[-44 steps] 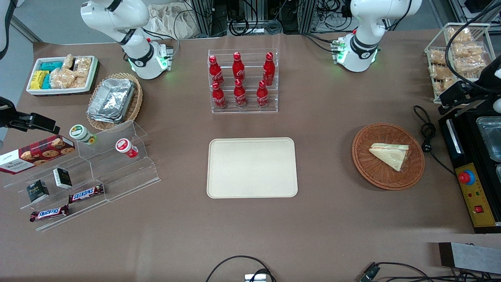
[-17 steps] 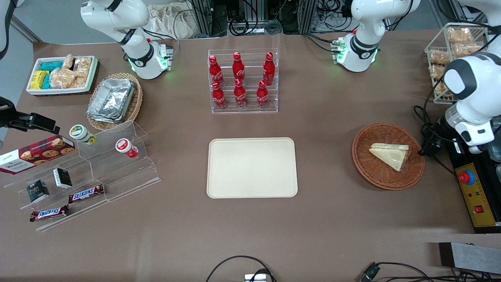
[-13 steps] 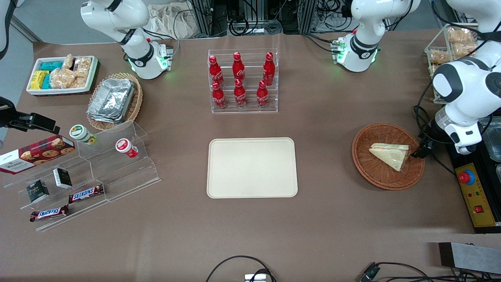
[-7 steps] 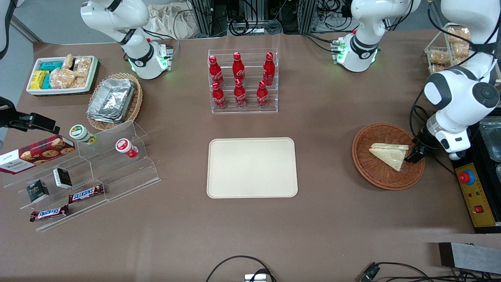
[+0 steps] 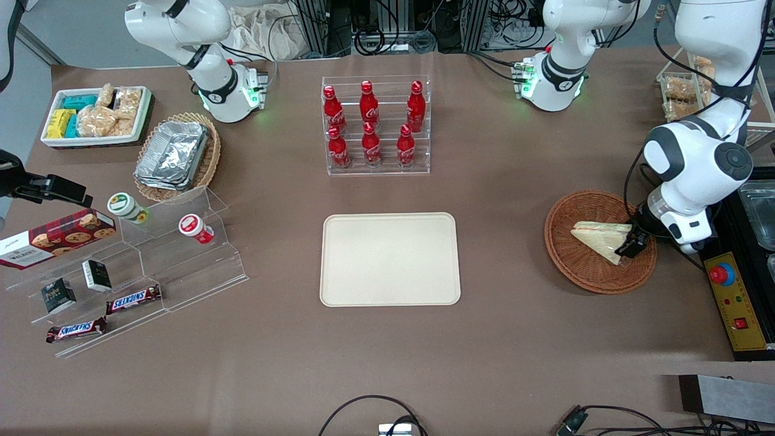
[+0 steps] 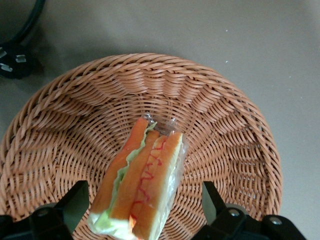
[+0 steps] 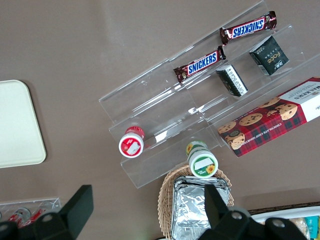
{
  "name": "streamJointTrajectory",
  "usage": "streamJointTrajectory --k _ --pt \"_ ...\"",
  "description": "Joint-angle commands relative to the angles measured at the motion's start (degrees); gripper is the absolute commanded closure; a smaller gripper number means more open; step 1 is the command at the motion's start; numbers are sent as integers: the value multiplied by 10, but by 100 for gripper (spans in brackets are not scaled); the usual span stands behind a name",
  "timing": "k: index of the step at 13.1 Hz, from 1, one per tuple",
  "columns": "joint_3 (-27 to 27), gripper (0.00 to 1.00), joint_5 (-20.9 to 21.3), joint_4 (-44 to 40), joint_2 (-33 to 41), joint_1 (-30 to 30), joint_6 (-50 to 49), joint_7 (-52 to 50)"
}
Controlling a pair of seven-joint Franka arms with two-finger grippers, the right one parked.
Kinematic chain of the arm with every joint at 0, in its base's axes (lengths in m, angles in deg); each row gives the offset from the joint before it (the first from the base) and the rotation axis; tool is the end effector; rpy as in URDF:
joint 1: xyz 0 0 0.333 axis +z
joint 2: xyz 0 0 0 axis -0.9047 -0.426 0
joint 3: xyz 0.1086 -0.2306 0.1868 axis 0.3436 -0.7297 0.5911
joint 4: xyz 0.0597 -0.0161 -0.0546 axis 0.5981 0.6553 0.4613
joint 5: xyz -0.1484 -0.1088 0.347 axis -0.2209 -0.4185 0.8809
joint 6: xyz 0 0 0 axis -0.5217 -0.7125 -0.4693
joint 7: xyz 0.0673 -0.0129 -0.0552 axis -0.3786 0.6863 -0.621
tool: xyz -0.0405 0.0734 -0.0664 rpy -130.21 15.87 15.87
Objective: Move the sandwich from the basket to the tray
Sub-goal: 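Close the left gripper on the wrapped sandwich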
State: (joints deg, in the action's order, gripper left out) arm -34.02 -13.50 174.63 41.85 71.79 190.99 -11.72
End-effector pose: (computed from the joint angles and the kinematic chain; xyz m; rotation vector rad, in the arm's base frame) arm 0.5236 0.0755 0.2574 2.6508 1.5035 0.0786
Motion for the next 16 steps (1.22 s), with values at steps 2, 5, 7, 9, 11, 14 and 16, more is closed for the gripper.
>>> streamJointTrajectory --k 2,5,7,9,11,14,16 --pt "-5 0 -8 18 -10 -11 44 -7" --pt "-6 33 -8 18 -12 -22 46 -7" --pt "-6 79 -7 18 -12 -23 43 3" --pt "-6 94 -5 18 -10 -27 40 4" --pt "-5 96 -3 19 -4 -31 35 5" --pt "-4 96 0 19 17 -31 1 29" --pt "-2 96 2 19 45 -26 -35 69"
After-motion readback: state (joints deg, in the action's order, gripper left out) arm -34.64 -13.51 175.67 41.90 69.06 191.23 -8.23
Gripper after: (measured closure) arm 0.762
